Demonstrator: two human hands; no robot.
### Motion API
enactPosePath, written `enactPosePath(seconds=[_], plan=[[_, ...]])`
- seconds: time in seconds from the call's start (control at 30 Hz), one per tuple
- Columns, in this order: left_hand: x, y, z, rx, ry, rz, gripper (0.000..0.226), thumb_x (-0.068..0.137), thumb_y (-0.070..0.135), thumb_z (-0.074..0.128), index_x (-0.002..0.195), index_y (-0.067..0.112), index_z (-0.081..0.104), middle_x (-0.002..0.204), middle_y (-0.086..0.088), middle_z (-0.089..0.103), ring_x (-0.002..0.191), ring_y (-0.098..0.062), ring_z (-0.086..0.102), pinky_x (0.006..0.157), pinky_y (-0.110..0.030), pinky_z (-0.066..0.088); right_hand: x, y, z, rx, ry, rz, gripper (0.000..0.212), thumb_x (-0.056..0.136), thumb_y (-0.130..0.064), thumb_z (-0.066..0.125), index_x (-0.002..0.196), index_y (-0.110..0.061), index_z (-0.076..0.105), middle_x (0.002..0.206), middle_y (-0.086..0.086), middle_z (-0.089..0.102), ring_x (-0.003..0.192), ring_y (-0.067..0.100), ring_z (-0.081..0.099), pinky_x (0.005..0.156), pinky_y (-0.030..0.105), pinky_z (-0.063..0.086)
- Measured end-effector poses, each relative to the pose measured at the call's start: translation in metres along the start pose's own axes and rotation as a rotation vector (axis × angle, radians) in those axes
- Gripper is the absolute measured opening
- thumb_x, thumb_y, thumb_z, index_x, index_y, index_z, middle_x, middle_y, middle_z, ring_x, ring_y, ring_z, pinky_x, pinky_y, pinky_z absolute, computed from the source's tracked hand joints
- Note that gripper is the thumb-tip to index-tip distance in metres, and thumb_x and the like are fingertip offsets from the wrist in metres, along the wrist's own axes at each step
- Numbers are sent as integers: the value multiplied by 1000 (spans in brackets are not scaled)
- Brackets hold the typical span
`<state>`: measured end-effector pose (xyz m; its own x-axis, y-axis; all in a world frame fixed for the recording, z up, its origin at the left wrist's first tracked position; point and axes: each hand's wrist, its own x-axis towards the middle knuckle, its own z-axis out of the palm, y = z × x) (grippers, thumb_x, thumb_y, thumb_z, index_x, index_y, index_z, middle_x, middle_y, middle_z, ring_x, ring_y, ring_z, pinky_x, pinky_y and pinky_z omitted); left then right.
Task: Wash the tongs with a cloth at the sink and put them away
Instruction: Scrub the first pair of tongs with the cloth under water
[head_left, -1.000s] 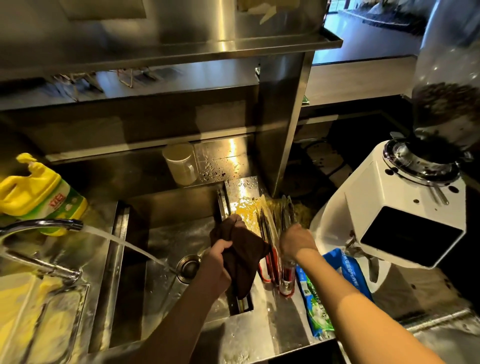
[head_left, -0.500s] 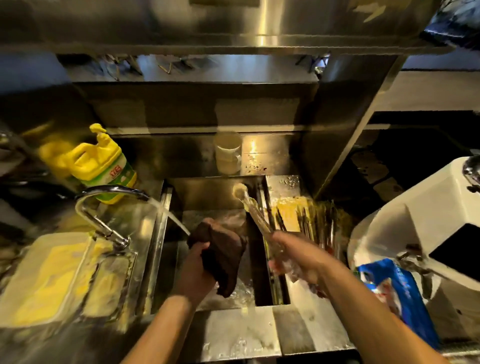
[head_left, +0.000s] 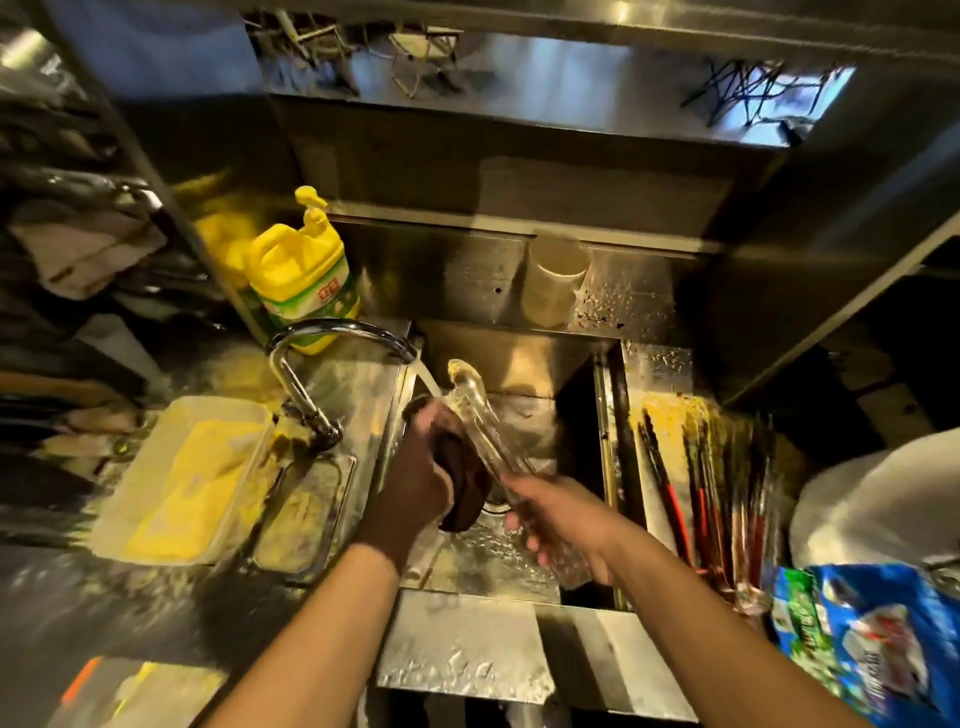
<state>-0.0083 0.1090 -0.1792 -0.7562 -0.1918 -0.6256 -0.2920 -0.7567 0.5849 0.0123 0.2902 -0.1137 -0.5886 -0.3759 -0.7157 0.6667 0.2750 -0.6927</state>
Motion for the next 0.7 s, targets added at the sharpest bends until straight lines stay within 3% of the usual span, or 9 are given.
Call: enactPosePath(seconds=[0.03,0.1,0.17,0.3,0.37,0.47,0.57,0.67,0.7], plan=[[6,2,7,-74,2,-5,40,91,51,51,80,22,76,76,1,76,70,-15,74,66,-29,61,1,1,1,6,15,-4,41,91,-49,62,113,-14,62,71,1,64,46,11,47,42,24,39],[19,5,18,-174,27,-28,54,91,59,45,116,21,73,109,-5,73,102,-20,69,101,-41,52,2,5,1,22,25,-12,36,92,-50,58,104,-17,63,69,0,63,46,12,47,43,24,39],[25,3,26,-109,77,-68,56,95,54,47,132,16,64,127,-13,67,114,-29,64,109,-51,44,1,8,-1,10,30,-23,40,91,-53,57,105,-17,64,69,1,63,46,13,49,43,24,41],[35,4,34,201,155,19,35,89,22,70,110,14,44,119,-23,59,102,-34,63,95,-63,52,-2,11,2,-44,28,-36,44,85,-60,59,96,-18,66,67,2,64,46,14,51,44,24,43],[46,10,35,215,224,49,52,81,11,78,115,17,40,125,-24,56,110,-39,63,96,-63,51,-3,9,4,-49,17,-55,42,84,-59,60,92,-19,66,66,2,64,45,14,51,43,25,43],[54,4,36,251,240,-85,66,80,18,79,137,2,49,129,-25,63,109,-40,66,91,-57,56,-2,0,6,-71,44,-78,38,89,-51,57,100,-16,64,66,3,62,43,14,50,42,25,44],[54,-4,32,278,225,-108,51,84,12,74,131,1,56,115,-24,69,78,-32,69,51,-38,58,-2,-6,10,-137,73,-76,39,93,-47,54,110,-13,62,66,3,61,42,12,50,43,25,45],[65,7,25,337,275,-45,39,88,15,70,122,4,54,114,-25,67,79,-30,67,61,-41,60,-6,-5,11,-213,68,-69,39,92,-46,55,104,-10,64,63,0,61,41,11,51,46,26,48],[66,9,26,357,278,-50,32,90,17,68,116,6,54,104,-24,70,75,-28,68,59,-39,60,-7,-8,9,-237,70,-68,38,92,-46,54,101,-11,64,62,-1,61,41,11,51,46,27,48]])
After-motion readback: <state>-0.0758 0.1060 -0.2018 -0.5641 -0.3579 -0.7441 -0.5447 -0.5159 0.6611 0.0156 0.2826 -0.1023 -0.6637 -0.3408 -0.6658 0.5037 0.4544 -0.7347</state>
